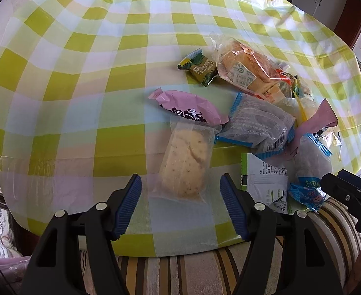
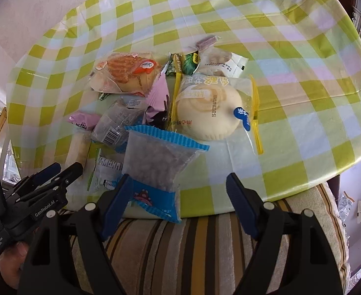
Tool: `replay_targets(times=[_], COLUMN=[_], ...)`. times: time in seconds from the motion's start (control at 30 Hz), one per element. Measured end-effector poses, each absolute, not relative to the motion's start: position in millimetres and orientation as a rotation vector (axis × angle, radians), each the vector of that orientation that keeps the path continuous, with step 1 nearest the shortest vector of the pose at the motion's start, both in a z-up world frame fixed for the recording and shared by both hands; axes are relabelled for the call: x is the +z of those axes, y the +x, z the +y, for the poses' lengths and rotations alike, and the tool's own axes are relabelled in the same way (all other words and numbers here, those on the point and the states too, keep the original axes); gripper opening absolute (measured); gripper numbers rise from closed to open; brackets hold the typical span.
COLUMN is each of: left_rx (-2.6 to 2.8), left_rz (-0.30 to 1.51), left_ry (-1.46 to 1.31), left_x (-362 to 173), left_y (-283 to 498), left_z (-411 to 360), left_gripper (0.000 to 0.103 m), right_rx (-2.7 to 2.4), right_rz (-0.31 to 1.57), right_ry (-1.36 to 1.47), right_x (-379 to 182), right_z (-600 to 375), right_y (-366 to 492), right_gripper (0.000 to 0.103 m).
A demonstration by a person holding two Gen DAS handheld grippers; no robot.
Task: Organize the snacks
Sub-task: 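Grasp the blue-topped clear cookie bag with the right gripper while the left grasps the cracker bag, then carry both bags to the white box and release them inside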
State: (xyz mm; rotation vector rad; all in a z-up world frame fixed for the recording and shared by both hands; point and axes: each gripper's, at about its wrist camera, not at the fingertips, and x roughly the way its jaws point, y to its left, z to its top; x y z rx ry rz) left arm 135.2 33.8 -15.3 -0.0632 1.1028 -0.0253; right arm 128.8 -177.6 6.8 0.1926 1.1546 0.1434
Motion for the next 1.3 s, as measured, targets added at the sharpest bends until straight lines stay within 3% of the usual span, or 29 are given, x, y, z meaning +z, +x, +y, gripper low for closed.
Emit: replay_targets(times=[0.47, 0.67, 0.73, 0.8, 0.83, 1.3], left_rx=[-0.025, -0.020, -0.024, -0.021, -0.020, 0.058], left_rz=[1.117, 1.107, 1.101, 1.097, 1.095, 0.991], left_ry=[-0.018, 0.012, 0.023, 0.031, 0.027, -0.020], left_x=[-26, -26, -25, -24, -24, 6], left_y=[148, 148, 147, 145, 145, 125], left_z=[30, 26, 23, 22, 22, 31], left_gripper=[0.064, 0.050, 0.041, 0.039, 0.038, 0.037], right_rx=[0.095, 0.084, 0.095, 0.096, 0.097, 0.149], right_rz=[1.172, 1.184, 1.188, 1.192, 1.194, 1.165], right_ry=[0.148, 0.103, 0.099, 0.079, 0.078, 0.102], right_x=[-2, -10, -11, -11, -11, 4], right_z=[-152, -148, -147, -145, -145, -165], right_y=[147, 147, 147, 146, 145, 125], right_gripper=[0.080, 0.080, 0.070, 0.054, 0.052, 0.048])
